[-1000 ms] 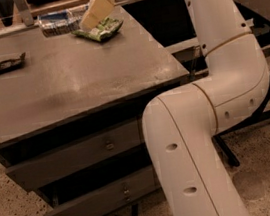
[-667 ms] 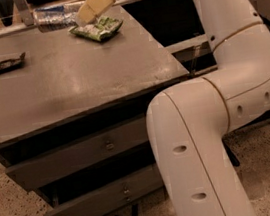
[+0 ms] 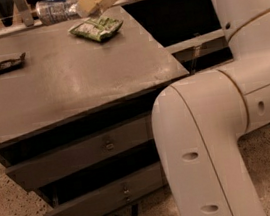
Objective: Move redbull can near rxbar chocolate
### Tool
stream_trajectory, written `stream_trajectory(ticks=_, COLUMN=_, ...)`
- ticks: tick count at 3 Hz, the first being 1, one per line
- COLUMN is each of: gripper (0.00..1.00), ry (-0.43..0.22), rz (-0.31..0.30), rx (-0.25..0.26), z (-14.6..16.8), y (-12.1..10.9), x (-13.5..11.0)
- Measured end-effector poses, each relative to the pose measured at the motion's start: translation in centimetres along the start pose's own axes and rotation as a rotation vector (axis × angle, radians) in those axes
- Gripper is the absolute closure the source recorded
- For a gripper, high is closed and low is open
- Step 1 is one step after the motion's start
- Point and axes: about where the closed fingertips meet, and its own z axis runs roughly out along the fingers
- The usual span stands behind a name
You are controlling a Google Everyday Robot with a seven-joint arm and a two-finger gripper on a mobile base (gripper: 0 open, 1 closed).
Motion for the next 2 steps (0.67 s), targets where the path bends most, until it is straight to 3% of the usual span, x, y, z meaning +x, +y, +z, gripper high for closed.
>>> stream_trajectory(ticks=1, gripper=1.0, ry=0.033, rz=0.05, rx=0.024, z=-0.9, y=0.7, x=1.2)
stream_trajectory(ticks=2, gripper=1.0, ry=0.025, rz=0.007, rx=0.069, z=-2.5, y=2.6, x=2.0)
